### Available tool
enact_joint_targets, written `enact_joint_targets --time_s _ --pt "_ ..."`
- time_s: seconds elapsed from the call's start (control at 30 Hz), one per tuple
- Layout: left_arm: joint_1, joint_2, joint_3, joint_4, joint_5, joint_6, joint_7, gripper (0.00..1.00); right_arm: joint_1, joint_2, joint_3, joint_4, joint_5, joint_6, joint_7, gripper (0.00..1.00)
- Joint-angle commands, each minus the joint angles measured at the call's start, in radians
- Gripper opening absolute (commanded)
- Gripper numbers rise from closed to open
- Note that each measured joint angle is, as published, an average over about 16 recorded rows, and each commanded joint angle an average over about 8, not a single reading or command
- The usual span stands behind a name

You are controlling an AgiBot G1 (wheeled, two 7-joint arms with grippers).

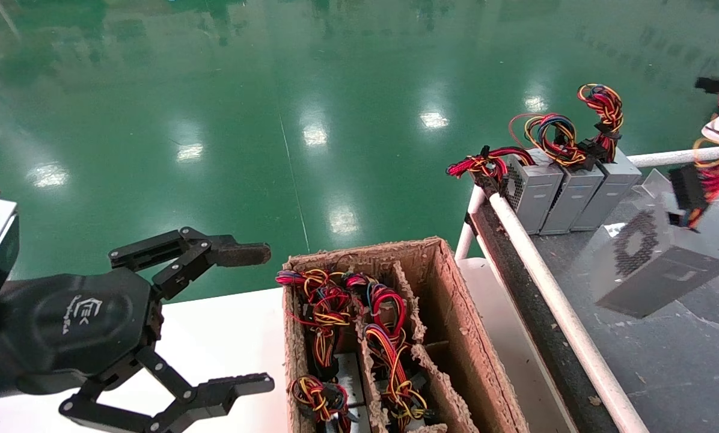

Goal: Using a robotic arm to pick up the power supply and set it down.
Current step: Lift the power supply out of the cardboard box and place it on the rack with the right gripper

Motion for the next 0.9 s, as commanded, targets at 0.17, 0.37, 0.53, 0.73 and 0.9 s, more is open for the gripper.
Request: enact_joint_targets --time_s 0.17,0.37,0.53,0.73,0.9 --pt "0.000 0.000 0.000 0.000 0.000 0.000 0.000 1.00 0.035 0.008 -0.023 -0.092 -0.063 -0.026 -0.036 0.00" --pt "0.000 0.000 0.000 0.000 0.000 0.000 0.000 1.00 0.060 -0.025 -0.057 -0.180 -0.123 -0.045 -0.065 0.00" --pt "0.000 0.000 0.000 0.000 0.000 0.000 0.000 1.00 0.102 -0.076 -0.085 -0.237 -0.167 -0.057 -0.080 0.00" --pt "0.000 0.000 0.000 0.000 0.000 0.000 0.000 1.00 0.185 -0.157 -0.127 -0.289 -0.239 -0.054 -0.099 0.00" --pt "0.000 0.000 0.001 0.000 0.000 0.000 0.000 1.00 0.272 -0.235 -0.165 -0.343 -0.310 -0.033 -0.122 0.00"
